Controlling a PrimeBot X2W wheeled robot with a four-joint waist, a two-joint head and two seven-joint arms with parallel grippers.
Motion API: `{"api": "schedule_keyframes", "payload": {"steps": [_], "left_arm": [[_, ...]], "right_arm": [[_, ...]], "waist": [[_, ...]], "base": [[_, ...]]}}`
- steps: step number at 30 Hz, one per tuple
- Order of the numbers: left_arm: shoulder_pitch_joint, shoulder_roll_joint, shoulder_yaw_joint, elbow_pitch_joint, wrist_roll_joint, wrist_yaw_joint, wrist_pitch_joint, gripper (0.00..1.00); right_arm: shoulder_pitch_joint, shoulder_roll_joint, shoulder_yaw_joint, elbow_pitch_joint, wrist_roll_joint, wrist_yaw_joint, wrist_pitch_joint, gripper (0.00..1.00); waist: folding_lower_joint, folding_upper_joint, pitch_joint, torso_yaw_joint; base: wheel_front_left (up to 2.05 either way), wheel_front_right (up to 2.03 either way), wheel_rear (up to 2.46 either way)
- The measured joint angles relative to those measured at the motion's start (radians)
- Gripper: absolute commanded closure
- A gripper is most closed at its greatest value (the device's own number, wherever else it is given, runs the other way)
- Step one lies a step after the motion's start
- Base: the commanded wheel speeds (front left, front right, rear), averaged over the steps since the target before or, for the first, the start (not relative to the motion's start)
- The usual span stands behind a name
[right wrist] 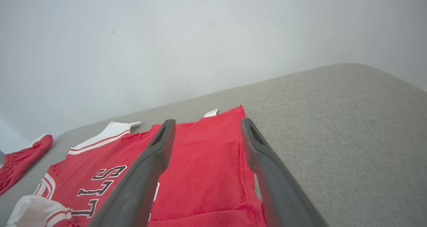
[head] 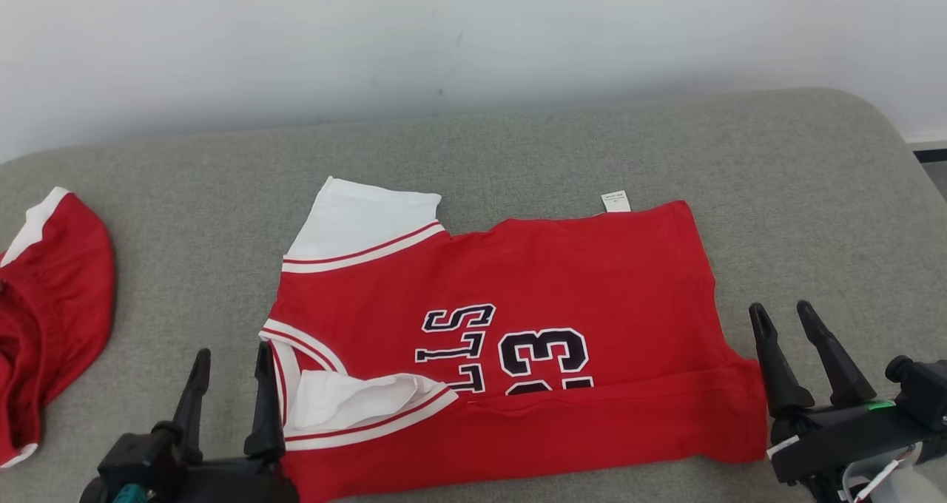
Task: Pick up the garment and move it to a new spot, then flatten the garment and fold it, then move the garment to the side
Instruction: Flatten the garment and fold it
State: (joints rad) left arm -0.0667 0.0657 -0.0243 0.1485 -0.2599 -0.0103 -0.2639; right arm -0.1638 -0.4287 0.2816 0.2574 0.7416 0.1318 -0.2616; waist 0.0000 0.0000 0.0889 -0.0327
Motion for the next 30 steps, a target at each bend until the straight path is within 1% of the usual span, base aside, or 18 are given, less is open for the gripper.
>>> {"api": "schedule_keyframes", "payload": {"steps": [2, 6, 10, 17, 23, 30], "left_arm": [[-0.013, -0.002, 0.009, -0.008, 0.022, -0.004, 0.000, 0.00], [-0.027, -0.003, 0.035, -0.010, 0.050, -0.011, 0.000, 0.00], [-0.031, -0.002, 0.065, -0.010, 0.080, -0.017, 0.000, 0.00], [0.022, -0.005, 0.089, -0.047, 0.108, -0.018, 0.000, 0.00], [0.059, -0.006, 0.114, -0.051, 0.108, -0.048, 0.000, 0.00], [0.090, -0.007, 0.107, -0.048, 0.113, -0.079, 0.000, 0.00]], "right_arm": [[0.007, 0.032, -0.032, -0.037, -0.063, 0.000, 0.000, 0.00], [0.026, 0.072, -0.061, -0.080, -0.182, 0.000, 0.000, 0.00], [0.037, 0.117, -0.101, -0.108, -0.247, 0.000, 0.000, 0.00], [0.092, 0.174, -0.158, -0.144, -0.301, 0.000, -0.002, 0.00], [0.135, 0.198, -0.198, -0.149, -0.321, 0.000, -0.002, 0.00], [0.168, 0.219, -0.183, -0.132, -0.337, 0.000, -0.002, 0.00]], "waist": [[0.0000, 0.0000, -0.007, -0.004], [0.0000, 0.0000, -0.021, -0.012], [0.0000, 0.0000, -0.033, -0.019], [-0.0001, 0.0000, -0.045, -0.019], [0.0001, 0.0001, -0.049, -0.006], [0.0000, 0.0000, -0.061, 0.009]], "base": [[0.00, 0.00, 0.00], [0.00, 0.00, 0.00], [0.00, 0.00, 0.00], [0.00, 0.00, 0.00], [0.00, 0.00, 0.00], [0.00, 0.00, 0.00]]}}
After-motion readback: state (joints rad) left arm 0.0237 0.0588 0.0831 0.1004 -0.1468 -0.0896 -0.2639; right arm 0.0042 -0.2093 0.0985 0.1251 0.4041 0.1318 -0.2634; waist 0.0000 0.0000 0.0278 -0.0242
